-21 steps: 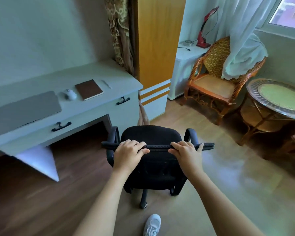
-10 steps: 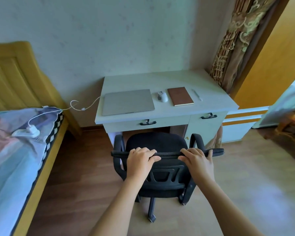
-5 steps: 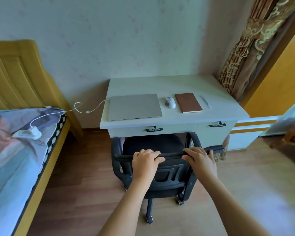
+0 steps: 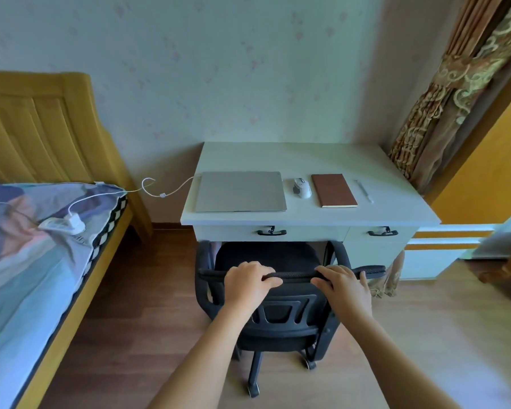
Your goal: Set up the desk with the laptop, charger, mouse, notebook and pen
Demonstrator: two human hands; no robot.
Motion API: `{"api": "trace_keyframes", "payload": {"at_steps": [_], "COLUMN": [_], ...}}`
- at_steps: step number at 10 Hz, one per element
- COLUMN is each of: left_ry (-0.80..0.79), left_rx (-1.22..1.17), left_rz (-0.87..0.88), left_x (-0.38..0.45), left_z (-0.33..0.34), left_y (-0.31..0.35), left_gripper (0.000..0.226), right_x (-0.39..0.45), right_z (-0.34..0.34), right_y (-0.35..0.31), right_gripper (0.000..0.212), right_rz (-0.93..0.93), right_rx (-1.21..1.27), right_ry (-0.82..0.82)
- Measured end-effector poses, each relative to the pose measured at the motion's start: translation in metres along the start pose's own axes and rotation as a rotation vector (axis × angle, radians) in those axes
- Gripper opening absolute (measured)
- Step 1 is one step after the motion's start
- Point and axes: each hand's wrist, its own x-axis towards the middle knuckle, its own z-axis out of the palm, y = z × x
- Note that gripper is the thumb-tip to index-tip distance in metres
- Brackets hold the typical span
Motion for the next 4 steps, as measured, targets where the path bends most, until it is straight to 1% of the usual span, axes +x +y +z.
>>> {"api": "trace_keyframes", "payload": {"at_steps": [1, 2, 3, 4], "left_ry": [-0.054, 0.027, 0.178, 0.461], "left_rx": [-0.013, -0.008, 0.0, 0.009], "left_rz": [-0.021, -0.011, 0.006, 0.156], "left_x": [0.001, 0.004, 0.02, 0.041], "left_z": [-0.011, -0.03, -0.061, -0.103], "left_y": [0.006, 0.021, 0.034, 0.051], "left_gripper": [0.033, 0.022, 0.02, 0.018], "right_x": [0.001, 0.003, 0.02, 0.039], "right_z": [-0.01, -0.03, -0.061, -0.101], "right_y": [-0.003, -0.01, -0.02, -0.036], "right_gripper": [0.033, 0.021, 0.018, 0.016], "right_rz": [0.001, -0.016, -0.05, -0.178], "right_rx": [0.033, 0.083, 0.081, 0.087], "right_ry": [-0.01, 0.064, 0.198, 0.479]}}
